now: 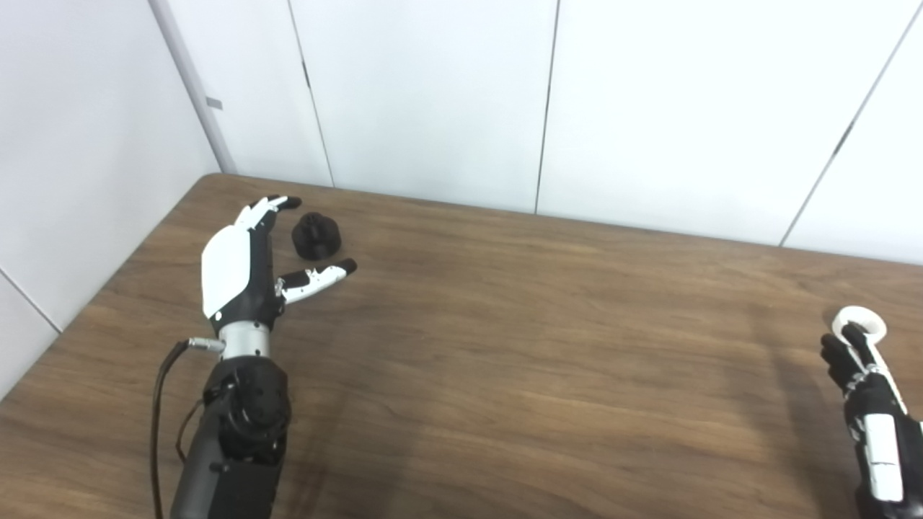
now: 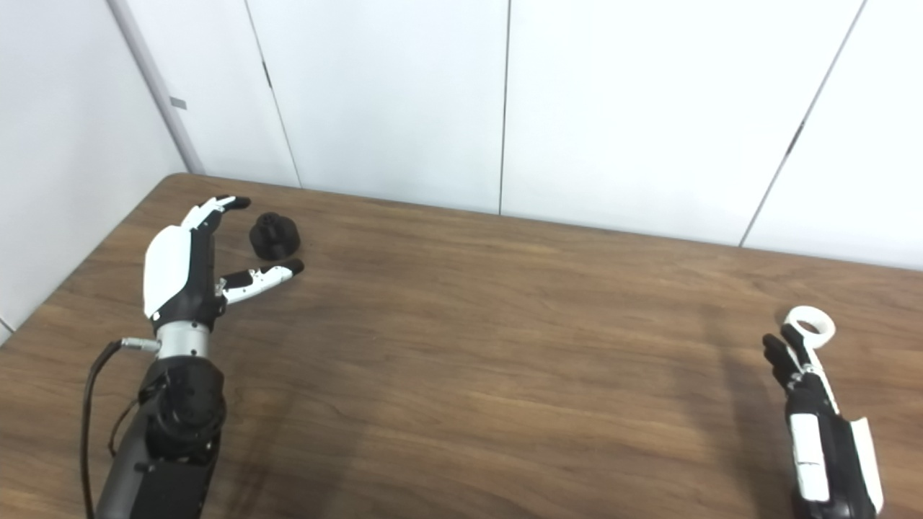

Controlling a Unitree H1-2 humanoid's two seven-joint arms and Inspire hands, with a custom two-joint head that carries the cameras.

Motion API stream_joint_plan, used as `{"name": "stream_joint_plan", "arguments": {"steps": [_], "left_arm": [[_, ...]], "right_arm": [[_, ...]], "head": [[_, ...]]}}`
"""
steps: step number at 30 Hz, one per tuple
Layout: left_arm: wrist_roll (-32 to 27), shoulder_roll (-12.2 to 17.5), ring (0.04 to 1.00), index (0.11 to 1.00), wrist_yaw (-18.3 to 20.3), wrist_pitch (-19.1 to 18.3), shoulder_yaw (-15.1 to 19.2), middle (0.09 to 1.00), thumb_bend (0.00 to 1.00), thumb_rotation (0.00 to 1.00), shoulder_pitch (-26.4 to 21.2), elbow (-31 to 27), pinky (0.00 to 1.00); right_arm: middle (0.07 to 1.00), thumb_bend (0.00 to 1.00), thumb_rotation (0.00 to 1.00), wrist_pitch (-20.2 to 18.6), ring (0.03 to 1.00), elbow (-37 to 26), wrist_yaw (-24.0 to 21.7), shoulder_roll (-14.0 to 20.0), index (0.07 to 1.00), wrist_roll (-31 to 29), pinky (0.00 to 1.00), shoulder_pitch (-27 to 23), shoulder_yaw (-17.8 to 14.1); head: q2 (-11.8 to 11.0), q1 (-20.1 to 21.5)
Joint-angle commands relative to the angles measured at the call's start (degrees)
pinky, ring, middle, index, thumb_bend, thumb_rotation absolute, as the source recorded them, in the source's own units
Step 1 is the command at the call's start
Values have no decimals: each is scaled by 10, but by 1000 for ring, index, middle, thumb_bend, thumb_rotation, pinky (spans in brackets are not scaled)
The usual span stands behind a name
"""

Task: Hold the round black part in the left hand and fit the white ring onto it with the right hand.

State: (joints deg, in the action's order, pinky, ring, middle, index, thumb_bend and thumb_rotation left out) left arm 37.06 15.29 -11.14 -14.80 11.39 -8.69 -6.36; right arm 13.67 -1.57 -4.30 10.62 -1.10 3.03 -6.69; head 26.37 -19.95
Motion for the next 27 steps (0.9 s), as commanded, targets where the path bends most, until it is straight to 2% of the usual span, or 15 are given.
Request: {"name": "stream_joint_plan", "arguments": {"steps": [1, 6, 10, 16, 21, 27], "left_arm": [[-1, 21, 934, 802, -12, 5, 2, 885, 929, 289, -29, 6, 923], [-1, 43, 937, 801, -13, 1, -6, 883, 915, 263, -56, 54, 997], [1, 62, 941, 799, -14, 1, -15, 885, 913, 284, -77, 95, 1000], [-12, 77, 943, 806, -11, -10, -22, 895, 919, 291, -113, 159, 1000], [-24, 92, 947, 815, -12, -10, -33, 903, 917, 304, -141, 212, 1000], [-30, 108, 971, 836, -2, -26, -52, 920, 924, 332, -170, 253, 1000]], "right_arm": [[905, 479, 1000, 14, 921, 57, 1, -10, 936, -5, 953, 26, 5], [923, 474, 1000, 8, 943, 52, -8, -7, 951, -14, 986, 30, 8], [946, 497, 1000, 12, 967, 59, -20, -6, 969, -34, 1000, 29, 8], [940, 481, 1000, 22, 965, 73, -35, -4, 966, -59, 1000, 25, 8], [935, 510, 1000, 24, 957, 77, -32, -4, 959, -54, 1000, 25, 6], [935, 498, 1000, 24, 956, 75, -33, -5, 961, -53, 1000, 27, 8]], "head": [[0, 0], [2, 2], [3, 3], [1, 4], [2, 8], [3, 11]]}}
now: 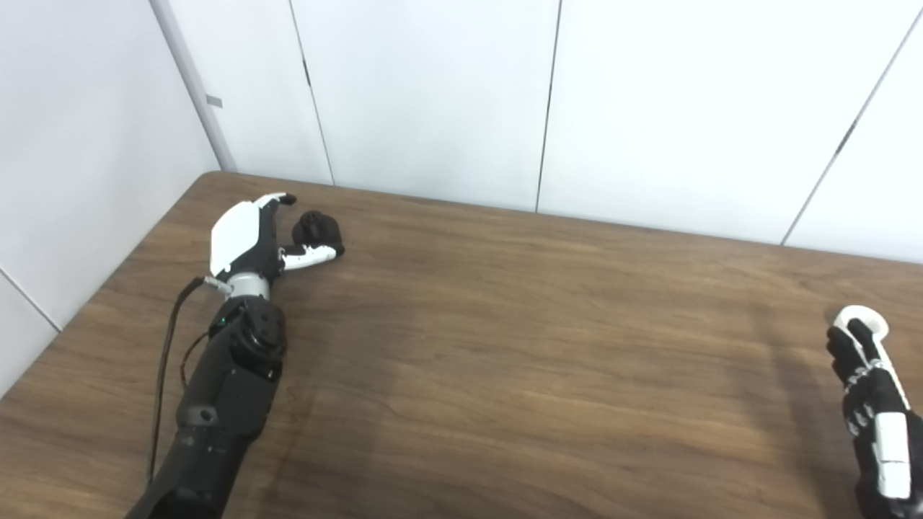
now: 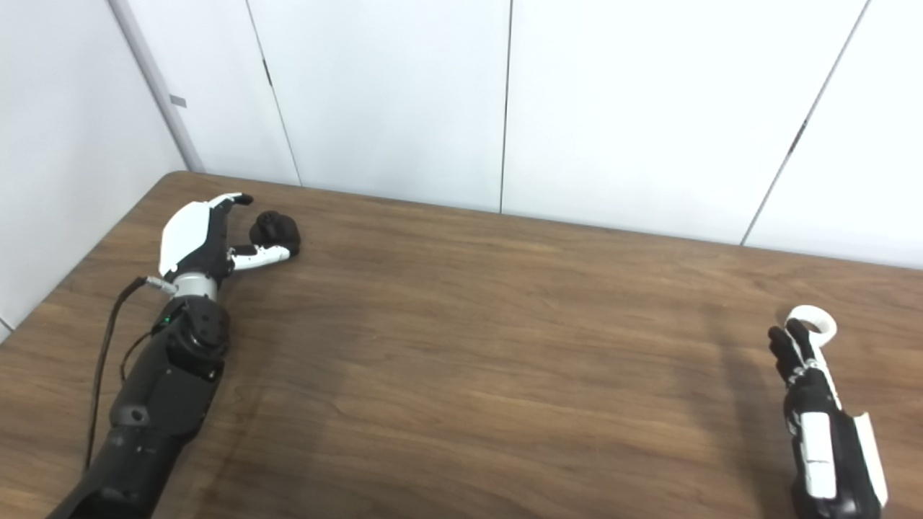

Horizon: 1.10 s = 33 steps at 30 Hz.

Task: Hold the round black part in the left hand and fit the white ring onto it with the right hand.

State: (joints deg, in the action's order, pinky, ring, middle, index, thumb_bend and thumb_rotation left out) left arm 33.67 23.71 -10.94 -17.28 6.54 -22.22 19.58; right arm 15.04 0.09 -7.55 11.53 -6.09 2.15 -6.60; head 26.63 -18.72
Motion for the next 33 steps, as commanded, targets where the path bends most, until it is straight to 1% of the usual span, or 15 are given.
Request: {"name": "stream_joint_plan", "arguments": {"steps": [1, 6, 12, 15, 18, 25, 26, 33], "left_arm": [[5, 28, 978, 844, 0, -5, -10, 926, 923, 353, -39, 0, 1000], [1, 46, 993, 855, 19, -21, -37, 942, 921, 355, -62, 31, 1000], [-3, 58, 994, 857, 25, -37, -53, 942, 923, 358, -82, 58, 1000], [-5, 63, 997, 849, 30, -45, -61, 944, 925, 357, -89, 67, 1000], [-7, 67, 997, 837, 33, -49, -69, 941, 922, 349, -93, 76, 1000], [-5, 75, 987, 813, 36, -56, -84, 932, 897, 327, -92, 89, 1000], [-6, 75, 985, 809, 35, -57, -86, 930, 896, 325, -92, 91, 1000], [-8, 76, 973, 769, 32, -57, -91, 918, 887, 312, -91, 99, 1000]], "right_arm": [[934, 498, 1000, 10, 958, 58, 0, -14, 960, -3, 1000, 36, 7], [932, 495, 1000, 13, 953, 54, 1, -17, 958, -1, 1000, 39, 8], [926, 504, 1000, 16, 942, 55, 1, -18, 953, -2, 1000, 41, 7], [925, 511, 1000, 10, 941, 52, 4, -19, 951, 1, 1000, 43, 7], [925, 514, 1000, 6, 944, 49, 4, -19, 947, 2, 1000, 44, 8], [922, 503, 1000, 15, 942, 55, 3, -19, 946, 0, 1000, 42, 7], [921, 501, 1000, 15, 939, 55, 3, -19, 944, 0, 1000, 42, 7], [921, 497, 1000, 18, 936, 57, 4, -18, 944, 7, 990, 43, 8]], "head": [[0, 0], [0, 2], [1, 2], [2, 3], [3, 5], [1, 6], [-2, 8], [-2, 8]]}}
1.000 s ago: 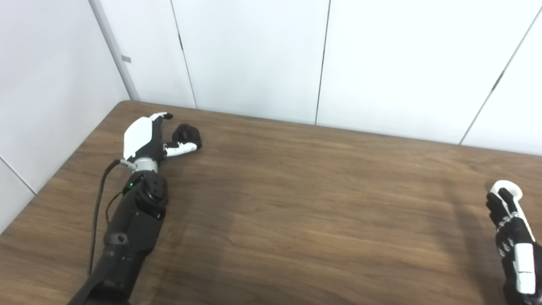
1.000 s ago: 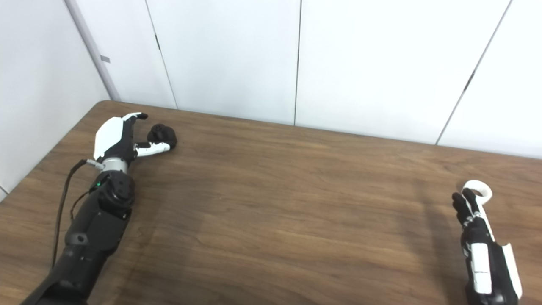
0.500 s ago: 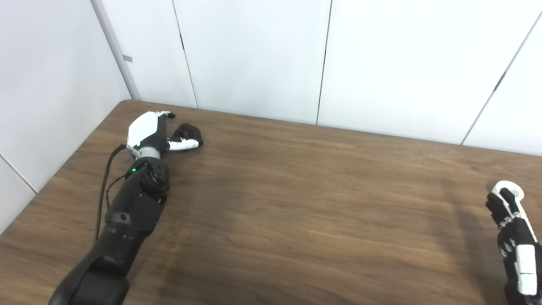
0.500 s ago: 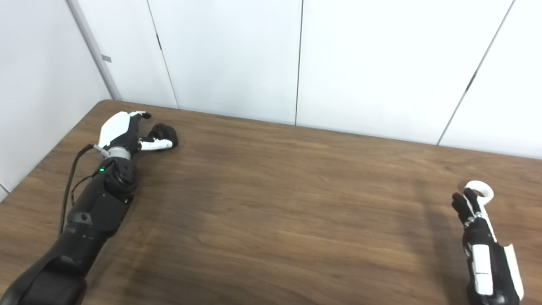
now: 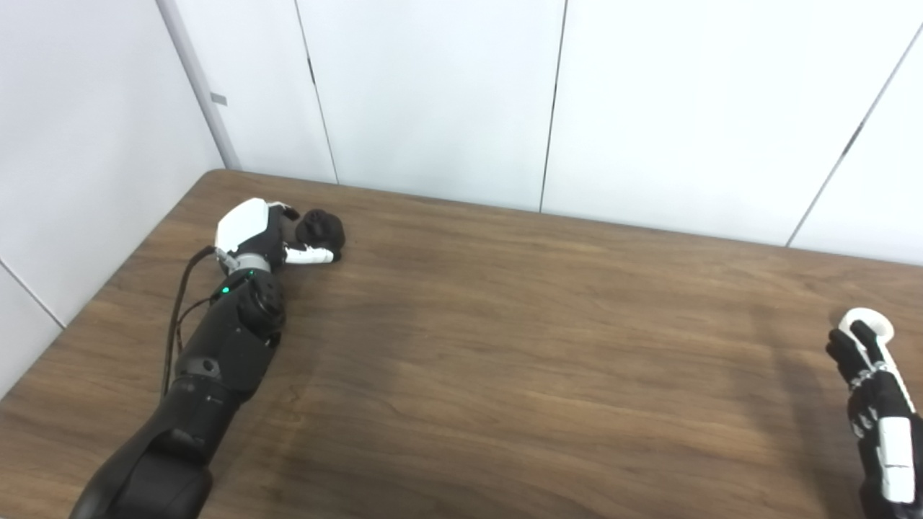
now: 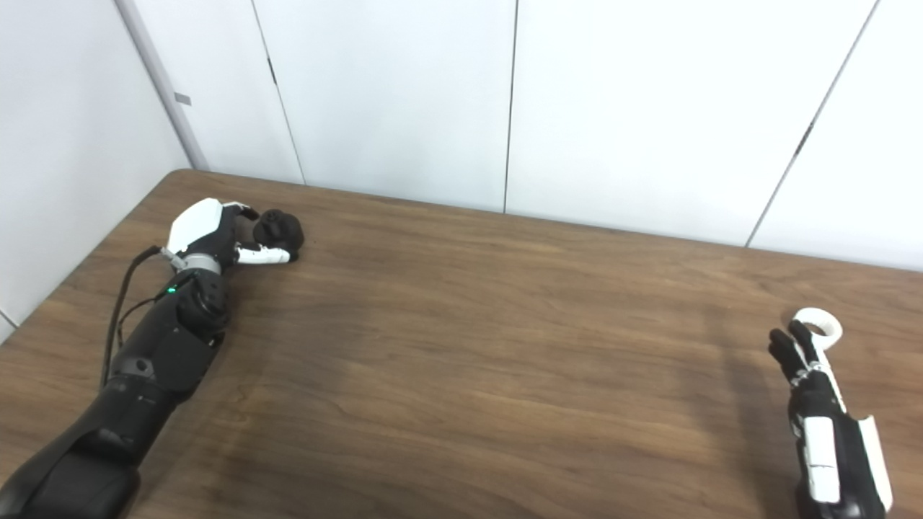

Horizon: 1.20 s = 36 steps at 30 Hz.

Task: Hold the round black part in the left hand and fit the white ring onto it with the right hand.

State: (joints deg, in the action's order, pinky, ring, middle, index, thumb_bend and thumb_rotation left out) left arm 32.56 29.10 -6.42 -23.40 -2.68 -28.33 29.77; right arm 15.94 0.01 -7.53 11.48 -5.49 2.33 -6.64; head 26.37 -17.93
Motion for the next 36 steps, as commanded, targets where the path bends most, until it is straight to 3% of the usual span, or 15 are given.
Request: {"name": "stream_joint_plan", "arguments": {"steps": [1, 8, 21, 30, 36], "left_arm": [[2, 23, 971, 766, -14, 6, 1, 917, 887, 311, -30, 0, 1000], [-9, 23, 974, 743, -9, 10, 5, 917, 878, 318, -30, -5, 1000], [-81, 11, 995, 744, 7, 3, 30, 919, 881, 336, -40, -4, 1000], [-98, 10, 999, 747, 6, 5, 31, 920, 891, 320, -39, -6, 993], [-88, 18, 1000, 755, 8, 4, 14, 924, 878, 331, -40, -3, 1000]], "right_arm": [[921, 494, 1000, 9, 935, 57, 3, -18, 944, 1, 987, 41, 9], [930, 496, 1000, 5, 947, 55, 2, -18, 952, -1, 1000, 42, 10], [918, 504, 1000, 8, 939, 57, 7, -21, 945, 11, 977, 40, 9], [917, 506, 1000, 2, 937, 56, 8, -21, 947, 17, 991, 41, 8], [912, 491, 1000, 0, 934, 53, 10, -24, 947, 14, 995, 41, 7]], "head": [[1, 0], [1, 1], [1, 2], [1, 2], [1, 2]]}}
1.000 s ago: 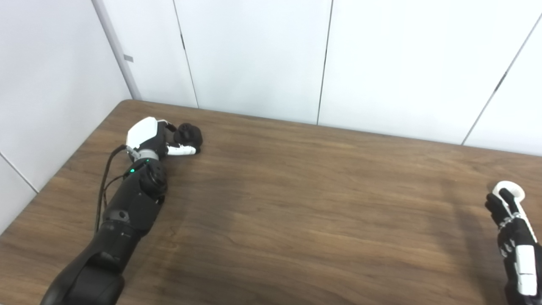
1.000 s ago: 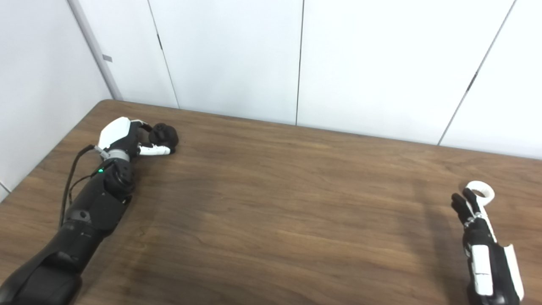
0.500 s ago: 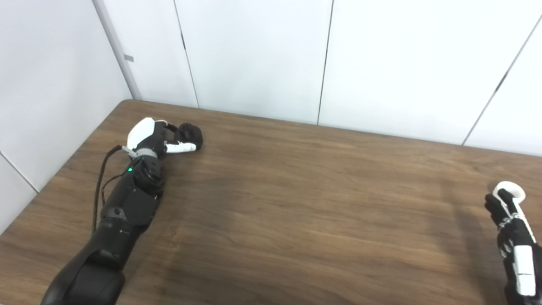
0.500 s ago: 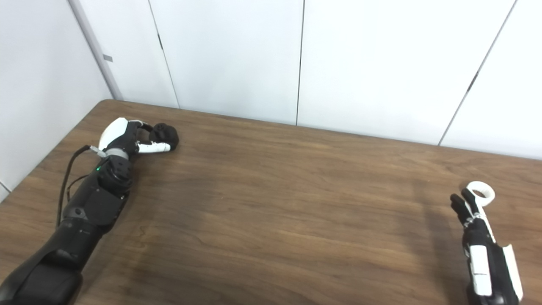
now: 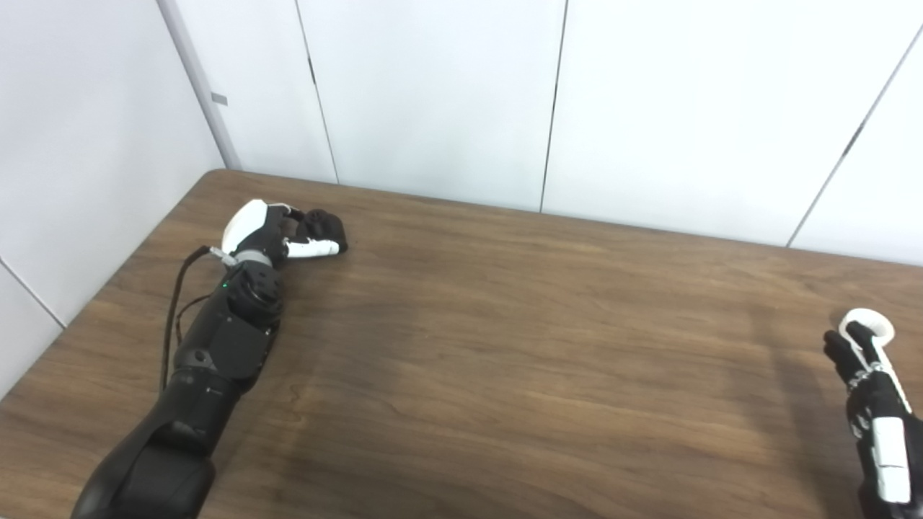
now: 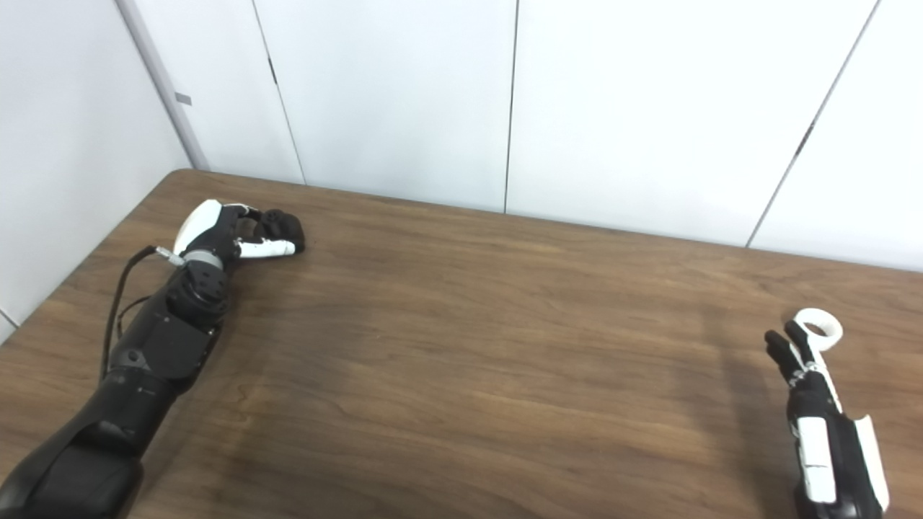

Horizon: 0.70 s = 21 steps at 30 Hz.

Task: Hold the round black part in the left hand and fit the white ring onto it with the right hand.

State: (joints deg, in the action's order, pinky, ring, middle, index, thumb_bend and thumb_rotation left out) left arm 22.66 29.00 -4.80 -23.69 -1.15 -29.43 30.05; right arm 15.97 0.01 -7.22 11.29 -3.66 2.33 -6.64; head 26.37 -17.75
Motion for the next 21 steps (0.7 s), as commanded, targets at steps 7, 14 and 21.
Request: {"name": "stream_joint_plan", "arguments": {"steps": [7, 14, 21], "left_arm": [[39, 29, 987, 744, -12, -1, -26, 920, 865, 318, -26, -9, 1000], [52, 32, 990, 734, -13, 2, -35, 921, 849, 287, -27, -3, 1000], [56, 33, 984, 718, -14, 1, -37, 914, 828, 245, -27, -3, 1000]], "right_arm": [[914, 503, 1000, -2, 937, 53, 7, -20, 946, -5, 984, 41, 8], [907, 493, 1000, 1, 936, 56, 9, -19, 942, -2, 985, 41, 8], [907, 497, 1000, -1, 934, 54, 11, -18, 943, 1, 984, 41, 8]], "head": [[4, -4], [4, -3], [4, -4]]}}
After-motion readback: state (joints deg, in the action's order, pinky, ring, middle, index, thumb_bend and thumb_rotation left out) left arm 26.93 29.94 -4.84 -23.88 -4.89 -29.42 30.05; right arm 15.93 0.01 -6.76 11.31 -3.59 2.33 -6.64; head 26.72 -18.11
